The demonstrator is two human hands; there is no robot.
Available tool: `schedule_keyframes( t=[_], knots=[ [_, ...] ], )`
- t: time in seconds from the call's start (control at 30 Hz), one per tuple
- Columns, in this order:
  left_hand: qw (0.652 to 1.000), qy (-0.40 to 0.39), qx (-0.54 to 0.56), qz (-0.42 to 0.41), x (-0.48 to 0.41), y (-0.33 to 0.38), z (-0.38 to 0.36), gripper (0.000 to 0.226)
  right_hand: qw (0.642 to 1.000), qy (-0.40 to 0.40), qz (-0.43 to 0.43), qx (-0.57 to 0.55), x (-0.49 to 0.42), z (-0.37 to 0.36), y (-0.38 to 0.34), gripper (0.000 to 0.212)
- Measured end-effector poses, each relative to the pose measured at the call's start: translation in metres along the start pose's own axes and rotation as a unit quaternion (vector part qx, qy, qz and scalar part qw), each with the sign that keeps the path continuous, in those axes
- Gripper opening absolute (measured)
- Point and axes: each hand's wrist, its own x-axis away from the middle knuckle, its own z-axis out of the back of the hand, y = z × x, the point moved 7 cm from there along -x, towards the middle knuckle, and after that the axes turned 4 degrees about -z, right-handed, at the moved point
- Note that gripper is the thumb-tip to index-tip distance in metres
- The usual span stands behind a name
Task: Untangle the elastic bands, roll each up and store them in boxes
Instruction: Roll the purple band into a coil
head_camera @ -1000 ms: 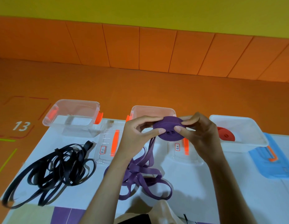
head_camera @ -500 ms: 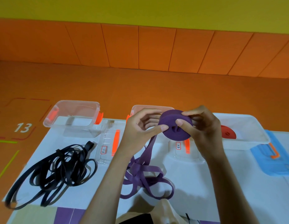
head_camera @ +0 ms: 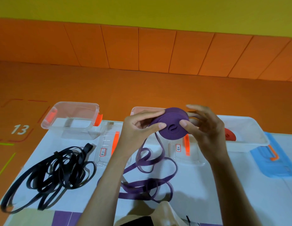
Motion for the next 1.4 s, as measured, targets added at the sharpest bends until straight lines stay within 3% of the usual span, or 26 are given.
schedule_keyframes(
  t=[0.17, 0.27, 0.43, 0.57, 0.67, 0.73, 0.9, 1.1, 1.2, 1.4],
  knots=[
    [0.999, 0.005, -0.048, 0.012, 0.002, -0.003, -0.003, 0.033, 0.997, -0.051, -0.039, 0.052, 0.0, 0.001, 0.014, 0.027],
    [0.999, 0.007, -0.039, 0.021, 0.008, -0.006, -0.01, 0.028, 0.995, -0.011, -0.028, 0.091, 0.001, 0.006, 0.015, 0.034],
    [0.999, -0.025, -0.02, 0.03, 0.01, -0.011, -0.008, 0.039, 0.999, 0.02, -0.023, -0.016, 0.004, 0.005, 0.014, 0.033],
    [0.999, 0.015, -0.031, 0.016, 0.01, -0.008, -0.001, 0.038, 0.998, -0.036, -0.053, -0.006, 0.001, -0.001, 0.022, 0.021],
    [0.998, 0.033, -0.044, 0.019, 0.011, -0.009, -0.001, 0.032, 0.994, -0.066, -0.056, 0.072, 0.001, -0.004, 0.027, 0.03],
    [0.998, 0.034, -0.044, 0.023, 0.01, -0.009, -0.004, 0.03, 0.993, -0.044, -0.044, 0.102, 0.004, -0.005, 0.026, 0.032],
    [0.996, -0.018, -0.045, 0.08, 0.009, -0.013, 0.0, 0.028, 0.998, -0.012, -0.031, 0.046, 0.006, -0.004, 0.02, 0.039],
    [0.996, -0.013, -0.048, 0.078, 0.01, -0.014, 0.005, 0.029, 0.99, -0.087, -0.024, 0.109, 0.004, -0.01, 0.018, 0.031],
    [0.996, -0.007, -0.056, 0.071, 0.011, -0.014, 0.003, 0.027, 0.99, -0.059, -0.014, 0.129, 0.001, -0.006, 0.015, 0.033],
    [0.996, -0.043, -0.031, 0.068, 0.004, -0.008, -0.002, 0.031, 0.998, 0.002, -0.017, 0.053, 0.006, 0.003, 0.021, 0.032]
  ],
)
